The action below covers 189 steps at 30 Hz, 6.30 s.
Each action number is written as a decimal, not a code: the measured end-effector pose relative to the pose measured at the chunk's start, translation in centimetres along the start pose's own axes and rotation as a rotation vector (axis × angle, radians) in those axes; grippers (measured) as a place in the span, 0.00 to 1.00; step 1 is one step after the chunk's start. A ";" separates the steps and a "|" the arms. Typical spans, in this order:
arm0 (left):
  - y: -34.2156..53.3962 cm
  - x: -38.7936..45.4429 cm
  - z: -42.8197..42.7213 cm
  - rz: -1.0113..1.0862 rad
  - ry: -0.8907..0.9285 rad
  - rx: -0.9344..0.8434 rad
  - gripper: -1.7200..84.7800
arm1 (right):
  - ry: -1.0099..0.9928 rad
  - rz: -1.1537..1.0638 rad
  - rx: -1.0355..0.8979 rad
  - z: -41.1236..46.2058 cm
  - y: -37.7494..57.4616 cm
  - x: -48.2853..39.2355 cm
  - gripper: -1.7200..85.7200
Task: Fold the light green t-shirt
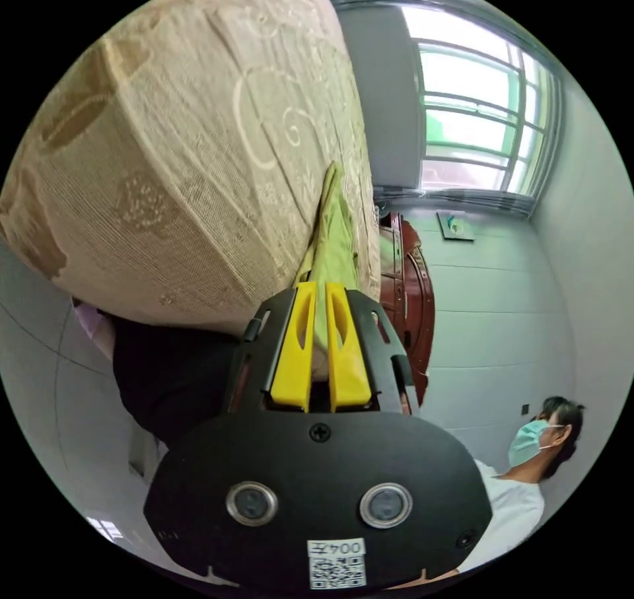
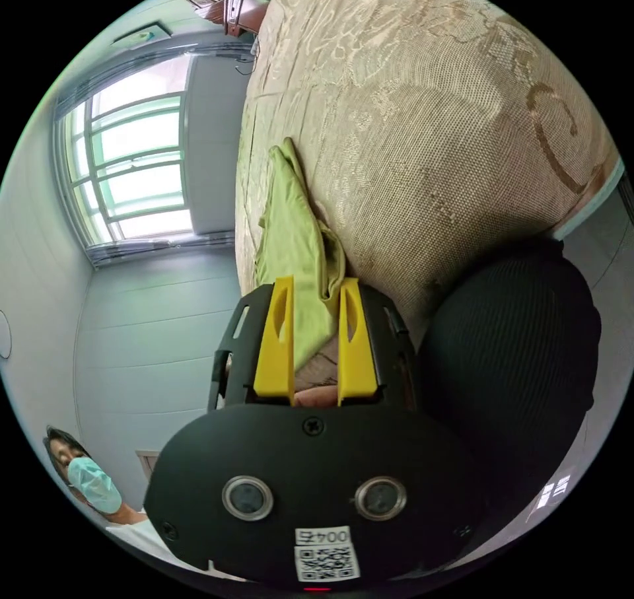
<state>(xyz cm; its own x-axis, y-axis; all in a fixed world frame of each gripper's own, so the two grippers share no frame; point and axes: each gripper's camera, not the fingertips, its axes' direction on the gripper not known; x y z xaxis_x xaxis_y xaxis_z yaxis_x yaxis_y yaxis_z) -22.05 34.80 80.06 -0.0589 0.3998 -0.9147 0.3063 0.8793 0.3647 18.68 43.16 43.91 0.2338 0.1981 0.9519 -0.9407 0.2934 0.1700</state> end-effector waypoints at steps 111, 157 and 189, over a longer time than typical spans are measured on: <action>2.4 14.1 -11.8 0.039 0.081 0.346 0.03 | 0.708 -1.188 -0.602 51.3 27.4 -51.7 0.01; 6.0 19.4 -16.7 -0.201 0.176 0.323 0.11 | -0.296 -0.363 -0.389 18.0 10.8 -15.5 0.14; 12.5 13.4 -10.6 -0.266 0.298 0.119 0.18 | -0.067 -0.390 -0.471 15.8 8.3 -19.5 0.04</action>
<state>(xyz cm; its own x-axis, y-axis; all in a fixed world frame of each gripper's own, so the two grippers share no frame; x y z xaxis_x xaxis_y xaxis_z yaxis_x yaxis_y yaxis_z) -29.04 53.85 74.22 -0.4183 0.2356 -0.8772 0.3501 0.9330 0.0836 2.45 26.96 30.81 0.5083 -0.0616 0.8590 -0.5763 0.7168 0.3925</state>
